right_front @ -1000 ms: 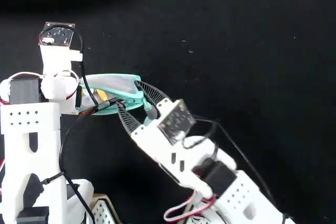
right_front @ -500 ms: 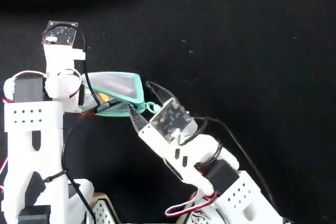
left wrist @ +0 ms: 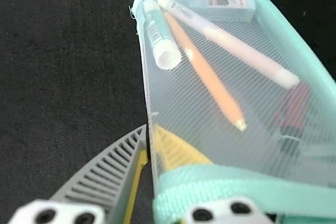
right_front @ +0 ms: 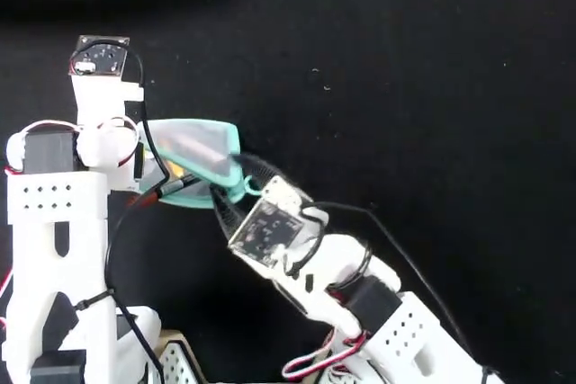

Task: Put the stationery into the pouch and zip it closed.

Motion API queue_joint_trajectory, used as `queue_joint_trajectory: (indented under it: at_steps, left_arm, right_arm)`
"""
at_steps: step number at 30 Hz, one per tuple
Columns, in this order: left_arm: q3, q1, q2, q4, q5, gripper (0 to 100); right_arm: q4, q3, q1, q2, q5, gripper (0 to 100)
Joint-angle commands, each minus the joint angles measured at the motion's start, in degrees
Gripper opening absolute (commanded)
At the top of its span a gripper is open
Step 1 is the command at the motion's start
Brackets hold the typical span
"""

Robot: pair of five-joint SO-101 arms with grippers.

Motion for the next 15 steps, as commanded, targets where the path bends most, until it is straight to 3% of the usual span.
queue_joint_trajectory:
  at_steps: [1,4,9,15]
  left_arm:
    - [1.71,-0.31,0.79,-0.26,0.44,3]
    - [1.71,-0.31,0.79,-0.26,0.44,3]
    - [1.71,-0.31,0.79,-0.26,0.44,3]
    - [1.71,-0.31,0.79,-0.26,0.44,3]
  right_arm:
    - [6.95,-5.05,-3.6,1.71,3.52,4.5]
    - [12.48,-8.22,-3.87,1.71,7.12,6.3]
    - [16.97,-8.66,-3.87,1.89,7.03,20.1]
    - [13.1,-7.87,-3.78,11.91,7.03,18.1]
